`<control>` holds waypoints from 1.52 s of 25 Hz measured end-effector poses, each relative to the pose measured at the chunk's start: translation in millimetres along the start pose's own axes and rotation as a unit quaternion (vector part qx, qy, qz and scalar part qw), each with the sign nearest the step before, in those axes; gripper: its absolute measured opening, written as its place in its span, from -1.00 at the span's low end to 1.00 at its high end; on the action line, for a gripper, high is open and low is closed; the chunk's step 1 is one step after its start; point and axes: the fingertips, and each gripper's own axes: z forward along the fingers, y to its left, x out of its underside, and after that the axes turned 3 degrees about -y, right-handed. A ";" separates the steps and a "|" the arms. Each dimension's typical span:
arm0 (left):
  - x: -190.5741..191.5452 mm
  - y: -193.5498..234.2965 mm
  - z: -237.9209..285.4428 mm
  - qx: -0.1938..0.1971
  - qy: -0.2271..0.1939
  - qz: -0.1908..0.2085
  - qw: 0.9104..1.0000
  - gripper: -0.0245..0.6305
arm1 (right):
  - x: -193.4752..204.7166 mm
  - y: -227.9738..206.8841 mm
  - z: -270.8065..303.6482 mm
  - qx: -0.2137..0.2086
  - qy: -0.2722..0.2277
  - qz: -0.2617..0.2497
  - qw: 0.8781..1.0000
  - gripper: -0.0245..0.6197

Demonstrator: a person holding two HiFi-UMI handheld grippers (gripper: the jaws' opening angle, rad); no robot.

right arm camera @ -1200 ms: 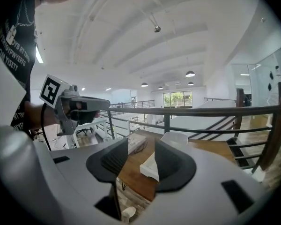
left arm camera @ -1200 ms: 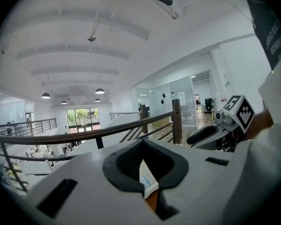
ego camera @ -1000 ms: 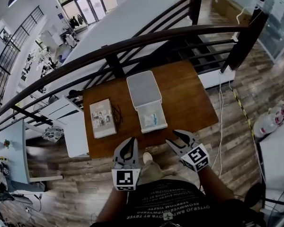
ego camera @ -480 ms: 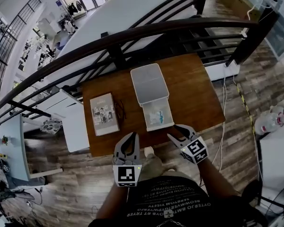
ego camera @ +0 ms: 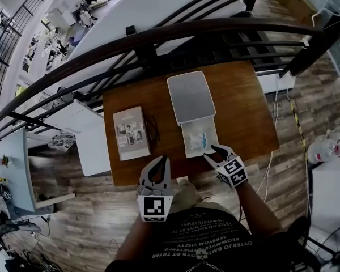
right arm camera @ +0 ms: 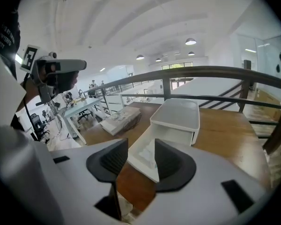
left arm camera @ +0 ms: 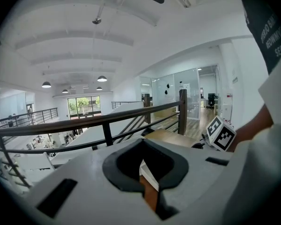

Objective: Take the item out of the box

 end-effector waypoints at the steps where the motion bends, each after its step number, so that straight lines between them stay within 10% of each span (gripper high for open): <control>1: 1.5 3.9 2.8 0.000 0.002 -0.002 1.000 -0.91 | 1.1 -3.0 8.0 0.000 0.004 0.001 1.000 -0.38; 21: 21.6 66.3 34.4 0.001 0.028 -0.008 1.000 -0.91 | 44.7 -31.5 128.4 -0.003 0.160 -0.020 0.987 -0.38; 27: 20.4 75.2 35.7 -0.001 0.034 -0.022 0.999 -0.91 | 60.4 -30.7 140.8 0.011 0.227 -0.057 0.972 -0.67; 38: -11.6 56.7 44.0 0.025 0.012 -0.003 1.000 -0.91 | 6.3 -30.4 90.5 0.029 0.125 -0.036 0.991 -0.84</control>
